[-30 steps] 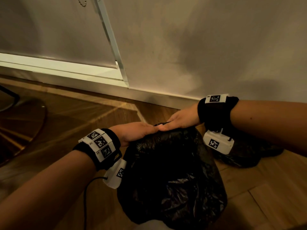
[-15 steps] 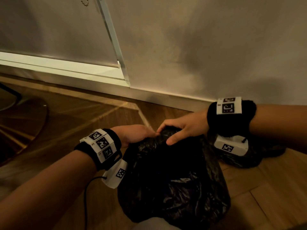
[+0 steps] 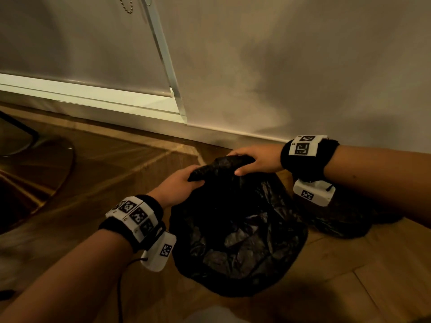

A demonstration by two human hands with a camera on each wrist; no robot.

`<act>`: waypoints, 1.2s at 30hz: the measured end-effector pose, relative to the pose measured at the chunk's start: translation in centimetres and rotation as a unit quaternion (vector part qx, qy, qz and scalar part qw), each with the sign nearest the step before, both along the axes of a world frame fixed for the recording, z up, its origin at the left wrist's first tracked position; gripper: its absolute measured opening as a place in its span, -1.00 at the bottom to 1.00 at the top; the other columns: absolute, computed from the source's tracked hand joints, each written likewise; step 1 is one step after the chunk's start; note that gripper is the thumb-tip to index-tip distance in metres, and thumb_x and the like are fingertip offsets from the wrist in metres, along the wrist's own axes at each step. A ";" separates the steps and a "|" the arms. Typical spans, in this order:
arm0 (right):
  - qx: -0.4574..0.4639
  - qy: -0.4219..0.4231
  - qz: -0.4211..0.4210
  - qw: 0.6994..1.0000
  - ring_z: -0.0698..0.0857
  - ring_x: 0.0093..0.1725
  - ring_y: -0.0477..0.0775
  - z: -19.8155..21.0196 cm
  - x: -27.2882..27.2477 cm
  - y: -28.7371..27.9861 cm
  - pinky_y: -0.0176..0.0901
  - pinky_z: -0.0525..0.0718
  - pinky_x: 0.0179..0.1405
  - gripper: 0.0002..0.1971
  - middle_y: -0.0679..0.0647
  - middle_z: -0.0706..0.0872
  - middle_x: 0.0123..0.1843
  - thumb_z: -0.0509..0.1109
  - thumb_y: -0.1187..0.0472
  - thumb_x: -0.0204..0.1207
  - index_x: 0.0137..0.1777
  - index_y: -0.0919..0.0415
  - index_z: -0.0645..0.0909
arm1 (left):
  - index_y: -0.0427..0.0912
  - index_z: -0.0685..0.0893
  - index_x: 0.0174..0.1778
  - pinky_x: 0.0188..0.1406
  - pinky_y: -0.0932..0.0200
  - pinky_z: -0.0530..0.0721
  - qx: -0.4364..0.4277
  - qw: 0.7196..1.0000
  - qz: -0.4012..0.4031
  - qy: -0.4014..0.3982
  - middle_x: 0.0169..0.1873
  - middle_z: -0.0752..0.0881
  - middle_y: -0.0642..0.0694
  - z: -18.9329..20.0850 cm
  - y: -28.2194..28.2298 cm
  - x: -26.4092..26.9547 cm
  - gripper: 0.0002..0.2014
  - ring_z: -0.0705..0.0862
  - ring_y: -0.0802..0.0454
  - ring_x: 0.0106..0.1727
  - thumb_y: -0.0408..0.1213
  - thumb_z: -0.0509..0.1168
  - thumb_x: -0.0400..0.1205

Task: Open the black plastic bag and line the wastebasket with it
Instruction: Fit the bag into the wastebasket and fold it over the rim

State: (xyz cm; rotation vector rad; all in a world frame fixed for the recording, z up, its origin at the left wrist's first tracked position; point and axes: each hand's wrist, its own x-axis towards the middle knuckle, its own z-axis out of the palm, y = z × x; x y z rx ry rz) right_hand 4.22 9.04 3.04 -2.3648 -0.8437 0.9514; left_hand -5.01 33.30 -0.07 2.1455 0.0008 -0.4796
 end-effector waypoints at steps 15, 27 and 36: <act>0.083 -0.016 -0.173 0.981 0.50 0.45 0.19 -1.9 -0.7 -0.1 -0.26 0.41 0.28 -0.62 0.19 0.55 0.45 0.11 0.33 0.72 0.52 0.21 0.42 | 0.19 0.18 0.65 0.39 0.06 0.55 -0.156 0.977 0.137 0.054 0.41 0.49 0.07 0.2 0.2 -3.8 -0.44 0.54 0.06 0.38 -0.27 0.15 0.77; -0.005 -0.089 -0.189 0.978 0.28 0.60 0.23 -1.0 -6.1 -2.5 0.16 0.39 0.54 0.19 0.16 0.16 0.67 0.64 -0.10 0.22 0.68 -0.12 -0.14 | 0.05 0.09 0.68 0.33 0.19 0.38 -0.045 0.989 0.138 -0.030 0.42 0.44 0.04 1.0 -0.9 -3.4 -0.47 0.44 0.06 0.43 -0.31 0.04 0.78; -0.082 0.417 -0.134 0.895 0.69 -0.03 0.19 0.2 -8.1 3.3 -0.02 0.67 0.00 -0.58 0.18 0.67 -0.04 0.04 -0.04 0.73 0.33 0.23 0.53 | 0.30 -0.14 0.66 0.28 0.00 0.60 -0.156 0.973 0.155 0.071 0.42 0.35 0.08 1.2 0.5 -5.5 -0.07 0.50 -0.03 0.39 -0.45 0.31 0.63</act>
